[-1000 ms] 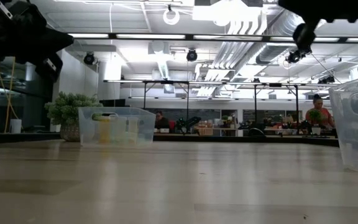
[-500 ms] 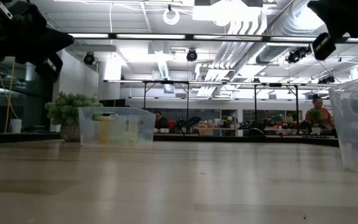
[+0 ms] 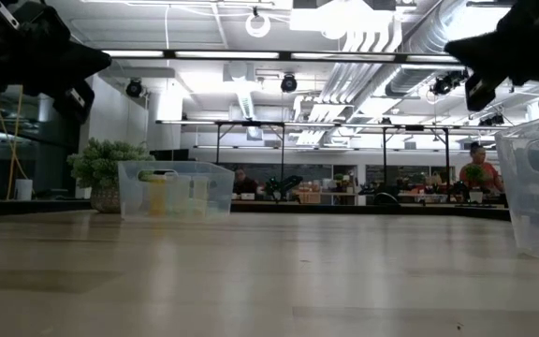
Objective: Pick and place medicine bottles into bin by pill shape (circle, oval)
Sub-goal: Return to Home Position
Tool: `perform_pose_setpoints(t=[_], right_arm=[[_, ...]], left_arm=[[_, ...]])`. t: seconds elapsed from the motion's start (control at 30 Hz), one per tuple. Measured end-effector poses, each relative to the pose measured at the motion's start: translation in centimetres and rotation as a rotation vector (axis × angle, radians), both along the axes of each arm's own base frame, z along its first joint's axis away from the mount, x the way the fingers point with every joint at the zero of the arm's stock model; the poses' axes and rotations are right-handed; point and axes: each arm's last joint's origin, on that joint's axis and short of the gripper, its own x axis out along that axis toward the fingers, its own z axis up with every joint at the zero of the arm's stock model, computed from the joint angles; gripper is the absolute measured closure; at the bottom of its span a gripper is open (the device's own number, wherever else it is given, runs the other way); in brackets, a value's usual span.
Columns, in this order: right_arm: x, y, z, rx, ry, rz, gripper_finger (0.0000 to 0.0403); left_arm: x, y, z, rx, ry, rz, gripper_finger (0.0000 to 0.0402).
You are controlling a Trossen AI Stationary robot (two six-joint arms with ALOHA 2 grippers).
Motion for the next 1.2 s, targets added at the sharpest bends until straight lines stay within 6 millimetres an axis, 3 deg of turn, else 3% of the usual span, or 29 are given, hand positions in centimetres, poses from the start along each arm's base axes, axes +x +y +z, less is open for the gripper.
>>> perform_pose_setpoints(t=[0.07,0.6,1.03,1.2], right_arm=[[0.3,-0.1,-1.0,-0.023,0.015,-0.015,0.0403],[0.7,-0.2,-2.7,-0.249,0.213,-0.067,0.0403],[0.8,-0.3,-2.7,0.022,0.205,-0.052,0.0403],[0.8,-0.3,-2.7,0.052,0.204,-0.049,0.0403]], left_arm=[[0.0,0.0,0.0,0.000,0.000,0.000,0.0398],[0.0,0.0,0.0,0.000,0.001,0.001,0.0398],[0.0,0.0,0.0,0.000,0.001,0.001,0.0398],[0.0,0.0,0.0,0.000,0.001,0.001,0.0398]])
